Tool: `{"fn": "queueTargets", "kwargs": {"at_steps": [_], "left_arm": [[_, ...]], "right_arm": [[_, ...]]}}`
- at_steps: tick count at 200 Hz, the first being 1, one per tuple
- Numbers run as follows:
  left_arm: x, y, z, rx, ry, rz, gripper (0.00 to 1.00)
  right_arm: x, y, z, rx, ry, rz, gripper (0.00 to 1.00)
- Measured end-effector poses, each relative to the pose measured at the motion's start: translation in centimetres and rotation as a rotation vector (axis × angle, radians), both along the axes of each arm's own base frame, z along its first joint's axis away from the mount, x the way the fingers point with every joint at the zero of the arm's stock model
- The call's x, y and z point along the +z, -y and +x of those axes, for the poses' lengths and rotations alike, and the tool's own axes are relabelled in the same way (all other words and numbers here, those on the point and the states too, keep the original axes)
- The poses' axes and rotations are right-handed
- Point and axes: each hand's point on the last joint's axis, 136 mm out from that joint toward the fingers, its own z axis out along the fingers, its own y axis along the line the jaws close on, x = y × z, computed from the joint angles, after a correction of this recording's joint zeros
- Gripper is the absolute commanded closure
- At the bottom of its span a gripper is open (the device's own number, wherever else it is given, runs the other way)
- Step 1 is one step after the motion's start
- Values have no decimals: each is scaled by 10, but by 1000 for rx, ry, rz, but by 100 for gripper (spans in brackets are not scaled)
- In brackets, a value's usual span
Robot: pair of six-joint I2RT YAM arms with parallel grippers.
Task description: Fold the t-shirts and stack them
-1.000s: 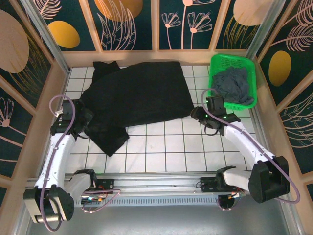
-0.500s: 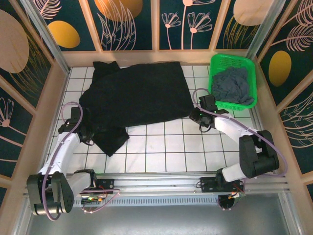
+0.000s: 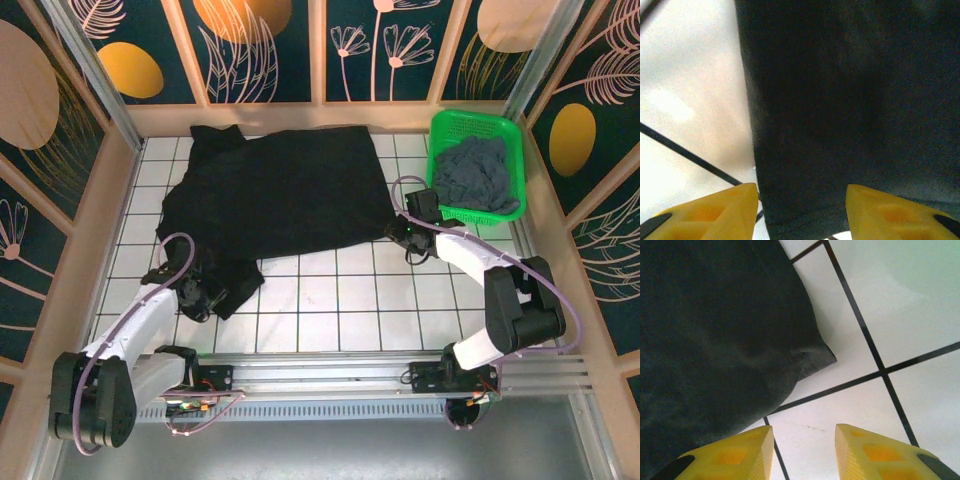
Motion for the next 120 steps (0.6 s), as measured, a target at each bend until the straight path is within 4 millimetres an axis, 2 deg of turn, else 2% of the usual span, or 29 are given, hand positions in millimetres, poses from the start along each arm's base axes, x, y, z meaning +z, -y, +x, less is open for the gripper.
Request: {"fn": "queueTargets", "kwargs": {"at_steps": [19,29,38,51,87,120], "left_arm": [[-12,5,-9,5,-36,-12,52],[-16,5,-10,18,-49,-9,57],[-17,4,-10,29,-60,-3,70],[-20,0,-15,51,-98,23,100],[-11,-6,-9,104,-74,55,100],[30,-20,14,220,126,81,100]], "right_arm": [[0,0,1,0,2,0,62],[0,0,1,-1,1,0,61],[0,0,1,-2,2,-1,61],[0,1,1,-7,3,-4,61],[0,7,3,-43,8,-24,61],[-1,11,4,-72,9,-29,63]]}}
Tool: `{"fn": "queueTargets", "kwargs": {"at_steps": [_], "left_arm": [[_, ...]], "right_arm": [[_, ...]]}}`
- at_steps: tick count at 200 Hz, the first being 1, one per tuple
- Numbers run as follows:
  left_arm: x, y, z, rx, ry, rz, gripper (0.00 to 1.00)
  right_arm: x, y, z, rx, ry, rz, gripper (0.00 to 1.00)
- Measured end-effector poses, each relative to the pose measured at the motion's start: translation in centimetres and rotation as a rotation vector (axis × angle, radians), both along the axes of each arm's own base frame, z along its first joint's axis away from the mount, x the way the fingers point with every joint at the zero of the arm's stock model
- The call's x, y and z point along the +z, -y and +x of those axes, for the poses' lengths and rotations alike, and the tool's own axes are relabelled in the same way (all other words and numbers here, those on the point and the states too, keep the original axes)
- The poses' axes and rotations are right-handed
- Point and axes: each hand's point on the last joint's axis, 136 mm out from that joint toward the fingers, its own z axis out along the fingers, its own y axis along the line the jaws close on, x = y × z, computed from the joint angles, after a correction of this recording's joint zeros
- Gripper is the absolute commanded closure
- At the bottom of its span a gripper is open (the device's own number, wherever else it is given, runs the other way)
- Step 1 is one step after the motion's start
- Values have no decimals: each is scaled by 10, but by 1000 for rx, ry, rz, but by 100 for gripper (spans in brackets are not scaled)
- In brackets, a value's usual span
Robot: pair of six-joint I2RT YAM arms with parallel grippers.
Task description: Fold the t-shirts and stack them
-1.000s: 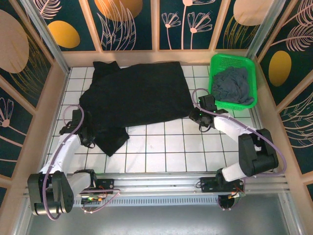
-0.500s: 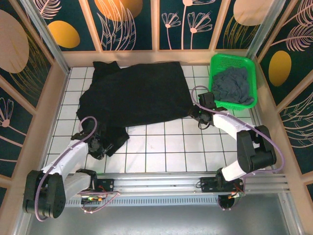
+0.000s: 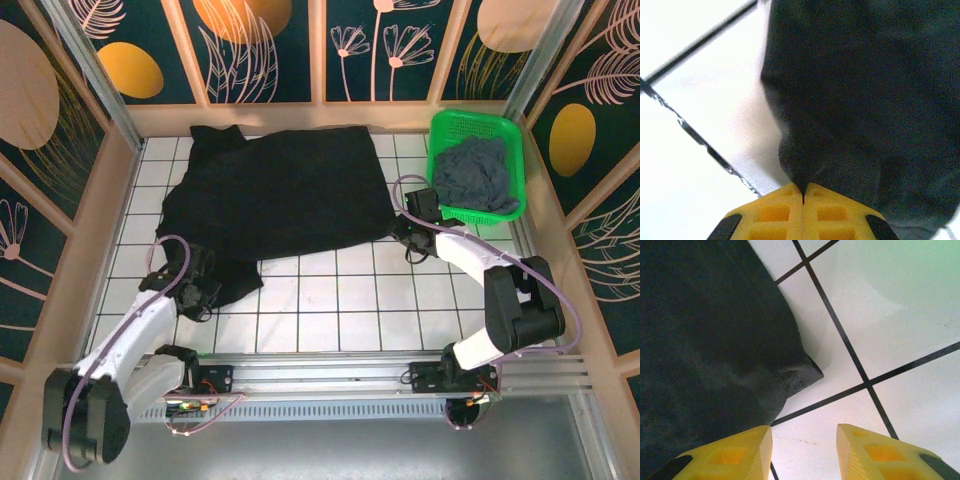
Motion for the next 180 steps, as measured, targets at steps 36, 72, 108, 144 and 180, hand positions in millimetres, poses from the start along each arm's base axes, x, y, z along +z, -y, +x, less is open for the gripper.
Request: {"fn": "queueTargets", "kwargs": {"at_steps": [36,72,108,144,180], "left_arm": [[27,-16,7,93,75,56,100],[36,-27,4,134,76,104,100],[37,-31,-2,150,68,120,100],[37,-32,-2,151,69,123,100],[37,-32,-2,151,68,123,100]], "right_arm": [[-16,0,2,-19,-44,-7,68],[-26,-2,10,-19,-67,-14,67],[-27,-6,24,-14,-64,-17,69],[-31,-9,24,-5,-78,-27,72],[-29,-13,17,2,-69,-61,60]]}}
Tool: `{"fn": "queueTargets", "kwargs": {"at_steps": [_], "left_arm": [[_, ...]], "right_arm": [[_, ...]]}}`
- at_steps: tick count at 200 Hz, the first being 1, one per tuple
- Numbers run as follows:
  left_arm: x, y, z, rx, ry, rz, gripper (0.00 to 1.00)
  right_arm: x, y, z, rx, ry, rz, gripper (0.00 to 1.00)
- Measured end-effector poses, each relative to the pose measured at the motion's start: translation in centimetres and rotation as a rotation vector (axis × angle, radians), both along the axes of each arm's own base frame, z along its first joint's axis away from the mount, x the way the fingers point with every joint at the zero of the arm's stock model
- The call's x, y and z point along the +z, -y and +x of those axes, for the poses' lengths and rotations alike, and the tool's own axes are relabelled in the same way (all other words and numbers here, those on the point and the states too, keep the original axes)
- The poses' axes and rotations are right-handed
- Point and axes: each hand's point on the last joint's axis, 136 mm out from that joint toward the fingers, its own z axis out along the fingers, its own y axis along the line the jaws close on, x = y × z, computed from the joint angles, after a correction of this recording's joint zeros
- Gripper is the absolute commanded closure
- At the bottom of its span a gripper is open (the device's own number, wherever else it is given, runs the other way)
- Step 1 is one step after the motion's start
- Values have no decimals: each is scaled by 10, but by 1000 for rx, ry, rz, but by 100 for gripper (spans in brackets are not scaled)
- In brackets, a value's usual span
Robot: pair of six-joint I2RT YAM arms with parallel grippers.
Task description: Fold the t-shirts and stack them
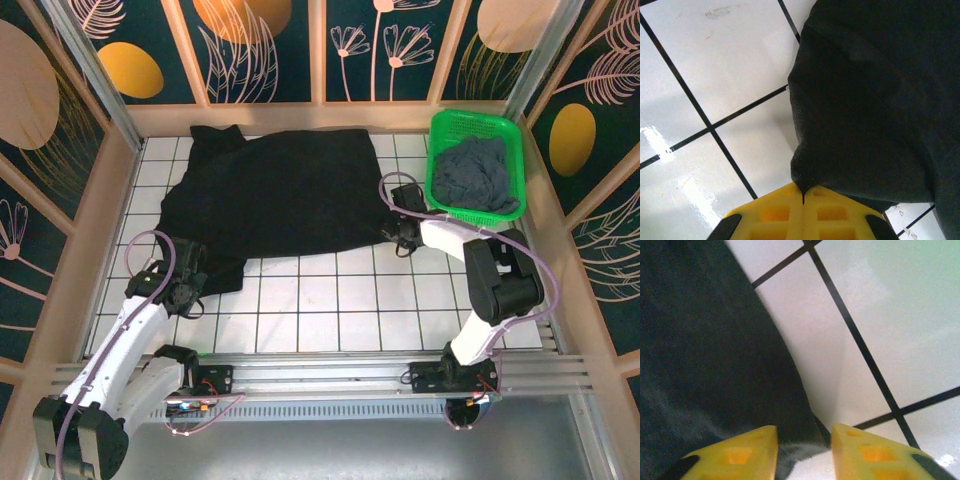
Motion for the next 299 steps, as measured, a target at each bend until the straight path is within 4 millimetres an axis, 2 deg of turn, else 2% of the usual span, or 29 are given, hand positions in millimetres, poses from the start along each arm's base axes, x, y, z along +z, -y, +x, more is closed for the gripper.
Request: {"fn": "queueTargets", "kwargs": {"at_steps": [33,55,83,103,140,179,197,218,270,299], "left_arm": [[0,0,0,0,-1,0,100],[-2,0,0,0,-9,2,100],[-3,0,0,-1,-15,3,100],[-1,0,0,-1,-12,2,100],[0,1,2,-1,-7,1,100],[0,1,1,-2,-6,-1,100],[1,1,2,-2,-3,-2,100],[1,1,2,-2,-3,-2,100],[2,1,2,2,3,-4,100],[6,0,-4,21,17,-18,100]], "right_arm": [[19,-1,-4,18,44,-27,64],[21,-4,-6,32,52,-33,67],[13,-5,-10,42,28,-43,68],[0,-4,-11,44,-7,-58,68],[-21,3,0,39,-64,-83,66],[-21,0,8,54,-72,-82,67],[-21,0,8,56,-75,-80,73],[-21,1,8,52,-78,-71,100],[-15,2,7,23,-54,-58,100],[12,15,-8,-21,2,-65,100]]}}
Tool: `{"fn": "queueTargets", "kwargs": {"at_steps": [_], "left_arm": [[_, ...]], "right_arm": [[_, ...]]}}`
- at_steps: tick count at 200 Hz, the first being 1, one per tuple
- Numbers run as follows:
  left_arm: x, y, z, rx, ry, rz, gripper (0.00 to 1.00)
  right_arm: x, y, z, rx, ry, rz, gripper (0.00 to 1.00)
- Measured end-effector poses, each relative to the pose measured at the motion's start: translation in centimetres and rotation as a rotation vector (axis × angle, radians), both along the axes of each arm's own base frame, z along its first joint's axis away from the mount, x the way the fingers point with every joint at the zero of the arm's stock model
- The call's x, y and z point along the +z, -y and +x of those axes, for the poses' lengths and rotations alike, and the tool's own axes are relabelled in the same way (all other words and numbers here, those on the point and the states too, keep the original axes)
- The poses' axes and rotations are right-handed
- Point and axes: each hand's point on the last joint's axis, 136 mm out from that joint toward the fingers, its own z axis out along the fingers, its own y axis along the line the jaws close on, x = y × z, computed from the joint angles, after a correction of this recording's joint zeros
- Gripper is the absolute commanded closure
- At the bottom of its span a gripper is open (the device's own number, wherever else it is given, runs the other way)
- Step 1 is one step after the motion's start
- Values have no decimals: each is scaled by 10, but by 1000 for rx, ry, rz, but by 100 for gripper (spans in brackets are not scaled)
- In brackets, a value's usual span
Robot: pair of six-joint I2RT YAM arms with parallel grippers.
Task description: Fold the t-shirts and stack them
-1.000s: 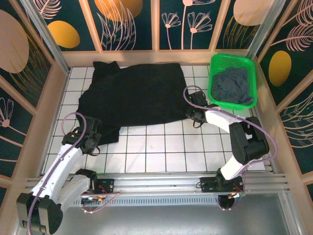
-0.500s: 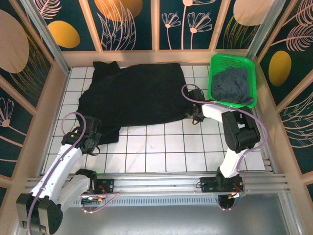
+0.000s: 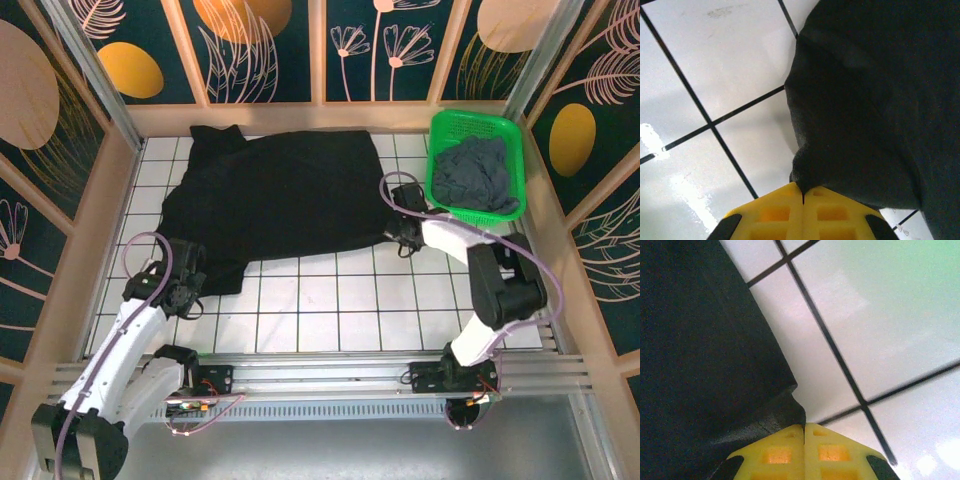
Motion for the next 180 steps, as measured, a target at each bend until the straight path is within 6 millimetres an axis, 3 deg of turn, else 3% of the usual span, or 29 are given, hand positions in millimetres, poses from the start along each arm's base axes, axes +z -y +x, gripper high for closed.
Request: {"fn": "queueTargets", "kwargs": {"at_steps": [23,43,76,99,121,144,180], "left_arm": [[3,-3,-12,26,-8,-10,100],[11,-6,-26,61,-10,-23,100],[20,-8,-47,100,16,-66,100],[8,-2,-54,90,-17,-101,100],[-3,2,-57,75,-66,-111,100],[-1,6,-43,36,-64,-98,100],[26,22,12,-73,22,-96,100]], "right_arm": [[22,10,-22,-32,37,5,100],[26,11,-52,-37,14,-9,100],[10,3,-109,1,-81,-28,100],[-8,14,-133,-19,-150,-53,100],[-12,19,-137,-33,-171,-55,100],[-10,18,-130,-46,-175,-42,100],[-1,11,-114,-61,-176,14,100]]}}
